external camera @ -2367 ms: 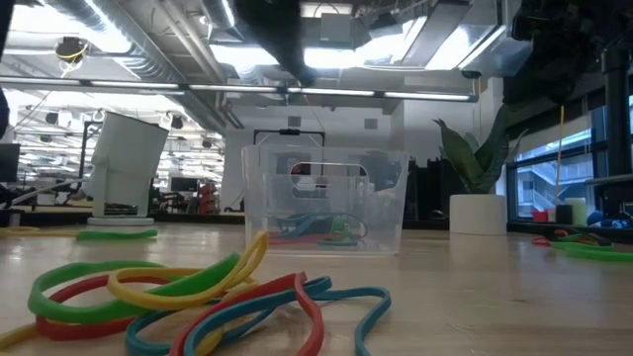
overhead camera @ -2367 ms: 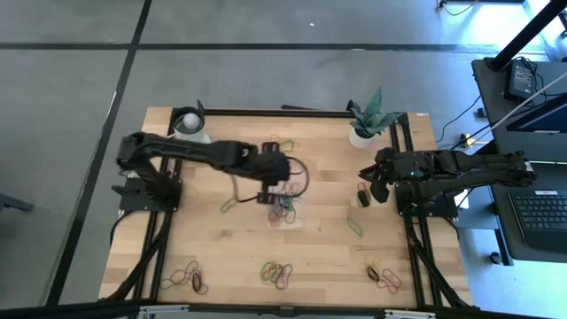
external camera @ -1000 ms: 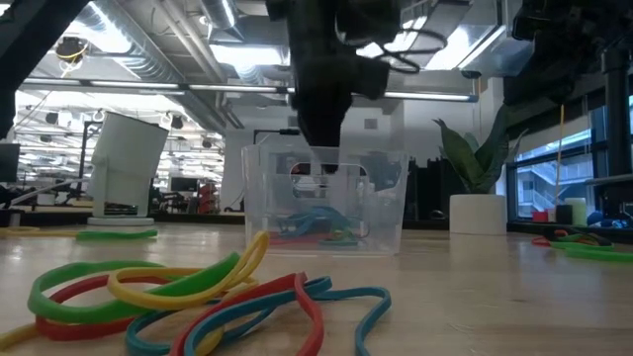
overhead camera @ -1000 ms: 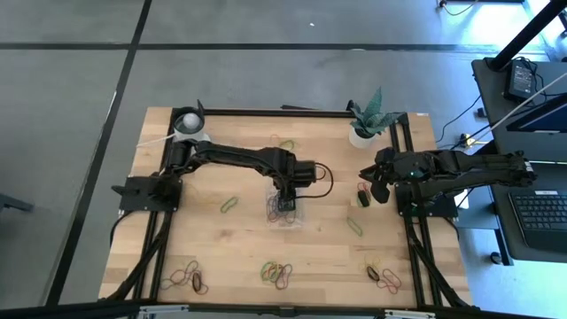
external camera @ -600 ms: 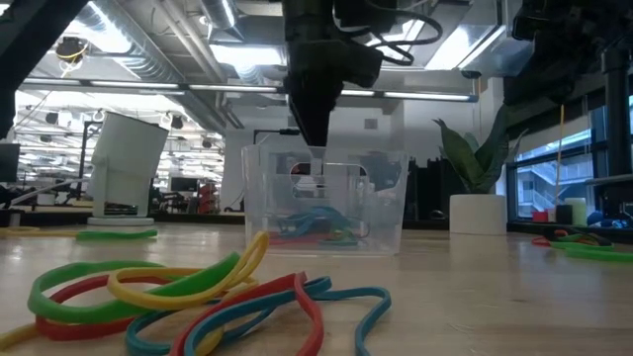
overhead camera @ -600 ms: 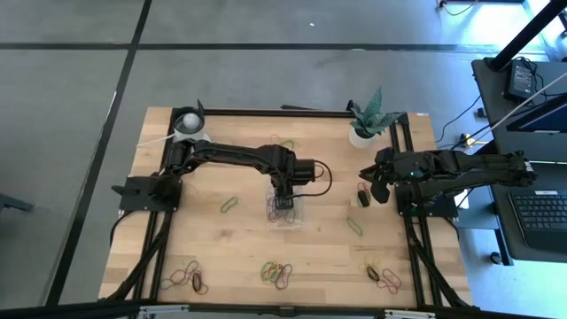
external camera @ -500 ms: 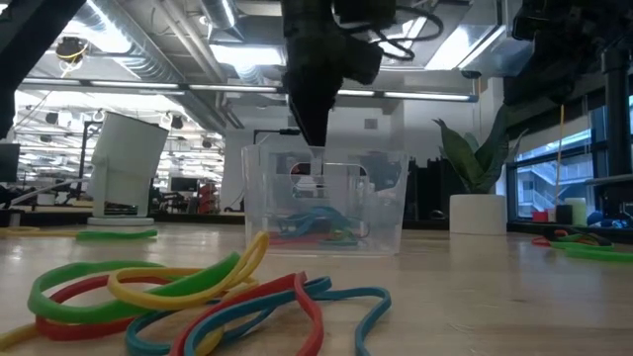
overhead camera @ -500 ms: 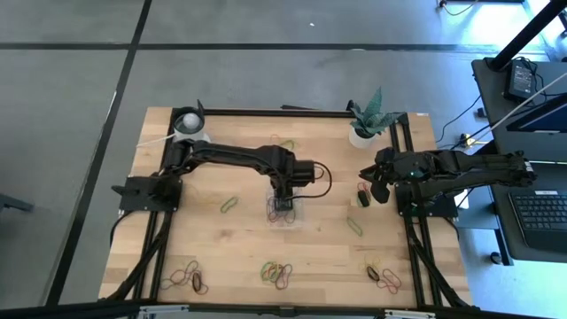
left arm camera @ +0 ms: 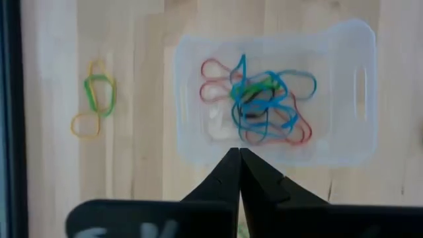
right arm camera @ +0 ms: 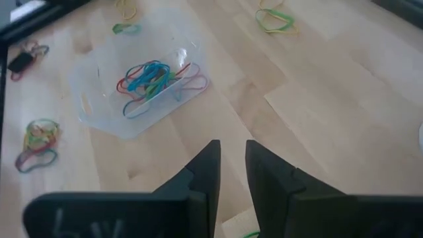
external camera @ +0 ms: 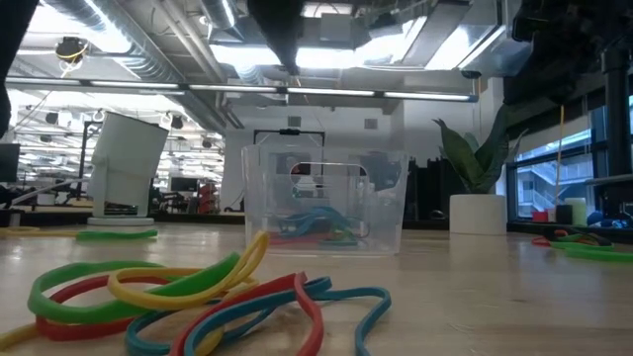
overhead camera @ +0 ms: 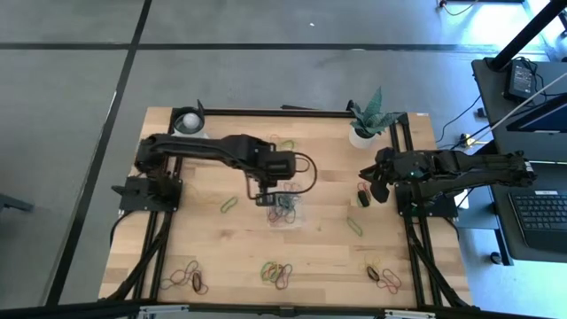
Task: Pick and place rubber bands into bin
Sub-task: Put the green rubber band into the transparent bin
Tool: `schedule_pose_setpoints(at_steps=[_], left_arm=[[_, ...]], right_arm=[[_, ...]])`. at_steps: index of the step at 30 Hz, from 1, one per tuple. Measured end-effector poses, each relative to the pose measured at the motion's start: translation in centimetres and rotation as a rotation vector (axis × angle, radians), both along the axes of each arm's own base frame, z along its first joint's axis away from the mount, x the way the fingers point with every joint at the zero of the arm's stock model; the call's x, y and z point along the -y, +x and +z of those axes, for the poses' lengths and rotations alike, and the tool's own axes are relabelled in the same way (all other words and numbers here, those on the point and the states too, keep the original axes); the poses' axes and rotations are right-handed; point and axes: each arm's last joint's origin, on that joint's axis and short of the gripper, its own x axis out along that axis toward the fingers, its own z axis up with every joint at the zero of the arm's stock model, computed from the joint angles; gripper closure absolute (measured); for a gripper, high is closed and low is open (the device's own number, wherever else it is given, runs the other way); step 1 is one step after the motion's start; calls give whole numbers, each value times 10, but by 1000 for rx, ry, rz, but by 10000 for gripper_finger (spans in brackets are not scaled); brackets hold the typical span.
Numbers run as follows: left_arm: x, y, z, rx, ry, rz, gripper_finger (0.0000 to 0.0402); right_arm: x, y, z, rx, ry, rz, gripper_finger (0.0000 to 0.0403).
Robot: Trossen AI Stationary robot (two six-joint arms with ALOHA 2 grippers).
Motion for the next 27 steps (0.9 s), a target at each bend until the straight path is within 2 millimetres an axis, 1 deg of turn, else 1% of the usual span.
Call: schedule_pose_setpoints(at_steps=[3,6,12,16,20,24,27], left_arm=[[1,-19,5,19,-1,-1,400],[2,-40,3,26,-9,13,399],[8,-84,-16,73,-53,48,399],[9,-109,-30,170,-74,56,398],[7,-133,-43,245,-96,51,398],[2,-155,-56,292,-109,59,399],[-2,-171,-66,327,-110,74,400]], right_arm=[[0,0,0,5,19,-15,328],[0,0,0,7,18,-15,327],[0,1,1,19,16,-12,328],[0,4,4,60,21,-14,327],[-1,18,12,161,-23,15,330],[1,38,17,243,-115,-56,348],[1,52,17,235,-124,-72,363]])
